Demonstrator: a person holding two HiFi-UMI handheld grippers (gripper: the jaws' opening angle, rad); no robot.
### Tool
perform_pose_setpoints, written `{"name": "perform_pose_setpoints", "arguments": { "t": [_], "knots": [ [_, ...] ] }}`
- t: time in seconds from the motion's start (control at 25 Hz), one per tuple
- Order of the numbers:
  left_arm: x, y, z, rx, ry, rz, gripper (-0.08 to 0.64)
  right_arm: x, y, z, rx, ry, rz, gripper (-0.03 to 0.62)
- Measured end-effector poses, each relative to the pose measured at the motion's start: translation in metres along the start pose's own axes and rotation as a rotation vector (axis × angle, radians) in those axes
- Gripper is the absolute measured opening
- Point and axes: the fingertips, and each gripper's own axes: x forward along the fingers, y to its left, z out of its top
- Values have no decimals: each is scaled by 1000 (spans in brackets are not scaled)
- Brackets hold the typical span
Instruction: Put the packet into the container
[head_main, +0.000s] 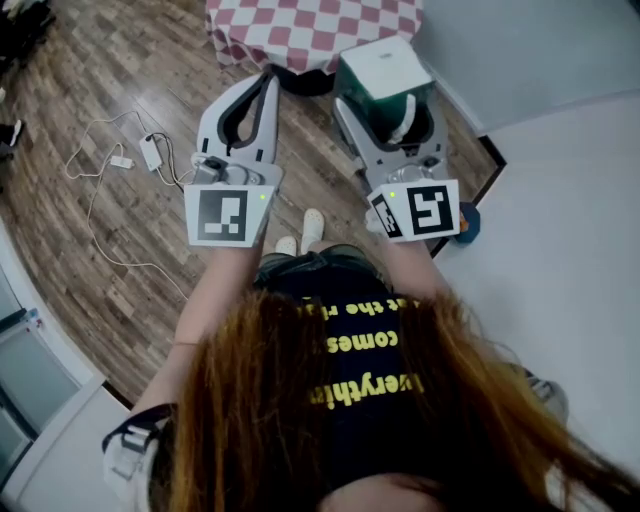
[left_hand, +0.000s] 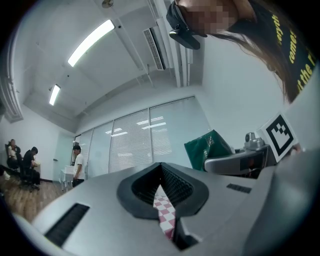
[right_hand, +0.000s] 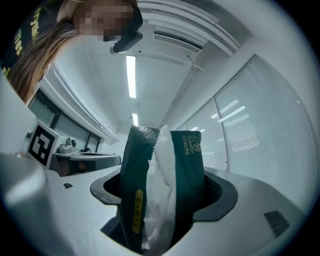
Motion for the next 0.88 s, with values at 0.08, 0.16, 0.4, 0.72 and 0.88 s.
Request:
{"name": "perform_pose_setpoints", "arguments": {
  "t": [0.08, 0.16, 0.4, 0.72, 0.88],
  "knots": [
    [14, -1, -2, 4, -5, 5, 2, 8, -13, -1, 0, -8, 6, 384],
    [28, -4, -3, 9, -11, 7, 2, 13, -25, -2, 2, -13, 7, 385],
    [59, -8, -1, 12, -19, 20, 2, 25, -52, -4, 10, -15, 22, 385],
    [76, -14, -3, 32, -6, 29, 2, 35, -69, -10, 29, -17, 52, 385],
    [77, -6, -1, 37, 4, 46, 2, 42, -67, -8, 36, -20, 66, 385]
  ]
}}
